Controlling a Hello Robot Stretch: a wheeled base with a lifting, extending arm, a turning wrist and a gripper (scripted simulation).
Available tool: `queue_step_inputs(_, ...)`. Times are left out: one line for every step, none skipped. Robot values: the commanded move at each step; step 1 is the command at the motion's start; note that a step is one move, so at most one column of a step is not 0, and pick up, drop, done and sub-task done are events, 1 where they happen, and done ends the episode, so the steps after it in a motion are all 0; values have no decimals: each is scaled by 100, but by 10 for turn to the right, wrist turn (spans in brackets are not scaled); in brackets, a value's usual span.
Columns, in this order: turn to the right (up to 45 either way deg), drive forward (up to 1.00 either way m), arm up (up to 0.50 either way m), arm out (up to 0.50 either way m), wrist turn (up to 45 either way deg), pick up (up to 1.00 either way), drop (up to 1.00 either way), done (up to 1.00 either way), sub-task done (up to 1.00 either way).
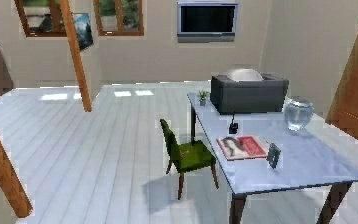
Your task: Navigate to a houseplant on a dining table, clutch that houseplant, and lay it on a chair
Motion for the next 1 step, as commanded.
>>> queue_step_inputs(-180, 0, 0, 0, 0, 0, 0, 0, 0)
